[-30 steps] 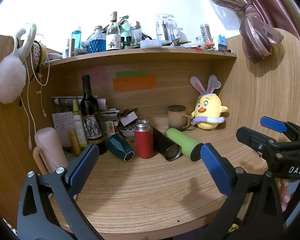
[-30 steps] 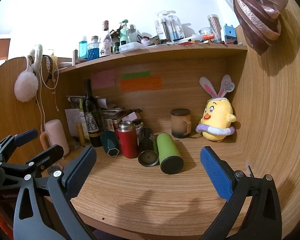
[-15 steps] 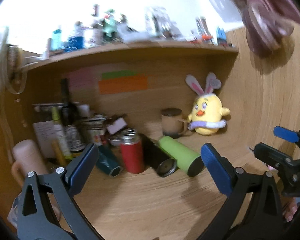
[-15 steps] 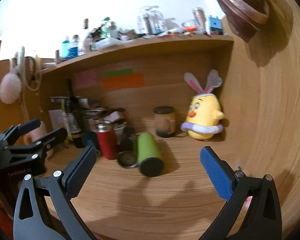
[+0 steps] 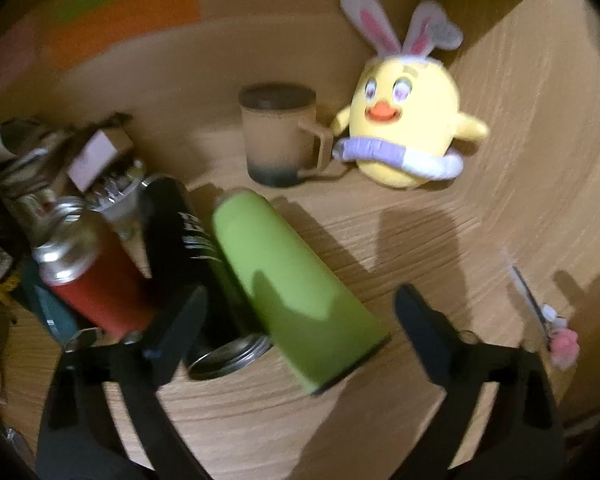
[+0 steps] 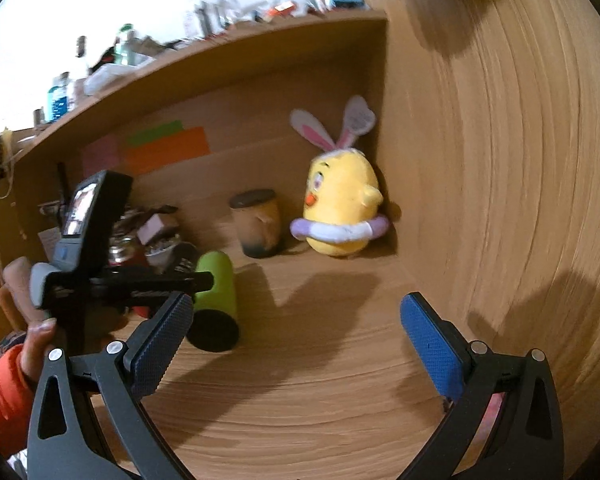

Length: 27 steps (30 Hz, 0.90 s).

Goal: Flip cup upside down
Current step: 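Move the left gripper down over the lying lime-green tumbler, then close the left gripper on the green tumbler body and lift it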

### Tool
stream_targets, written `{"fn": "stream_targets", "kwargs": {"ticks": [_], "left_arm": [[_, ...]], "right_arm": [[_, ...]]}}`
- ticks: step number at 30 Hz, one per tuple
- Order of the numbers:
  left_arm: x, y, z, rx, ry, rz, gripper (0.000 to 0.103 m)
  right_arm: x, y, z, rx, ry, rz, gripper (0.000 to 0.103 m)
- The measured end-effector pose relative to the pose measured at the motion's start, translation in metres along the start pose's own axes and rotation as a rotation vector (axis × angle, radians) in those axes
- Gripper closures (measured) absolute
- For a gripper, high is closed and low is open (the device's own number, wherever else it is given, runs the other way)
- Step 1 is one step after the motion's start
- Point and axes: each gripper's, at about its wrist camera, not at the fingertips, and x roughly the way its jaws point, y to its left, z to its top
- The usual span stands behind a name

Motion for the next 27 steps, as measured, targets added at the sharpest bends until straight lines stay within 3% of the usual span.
{"fn": "stream_targets", "kwargs": {"ticks": [5,12,18,27], "left_arm": [[0.032,-0.006,0.000,-0.031,0.075,0.008,0.022],[0.036,-0.020,-0.010,0.003,0.031,0.087,0.027],[0.023,-0.022,-0.021,0.007,0.021,0.072,0.035],[-0.020,-0.019,-0.060,0.054,0.034,-0.020,0.042]], "right_arm": [[0.010,-0.012,-0.002,0.029,0.028,0.007,0.000],[0.013,-0.017,-0.004,0.041,0.043,0.014,0.000],[0.008,-0.017,-0.008,0.057,0.047,0.012,0.000],[-0.007,-0.008,-0.016,0.075,0.047,0.037,0.000]]}}
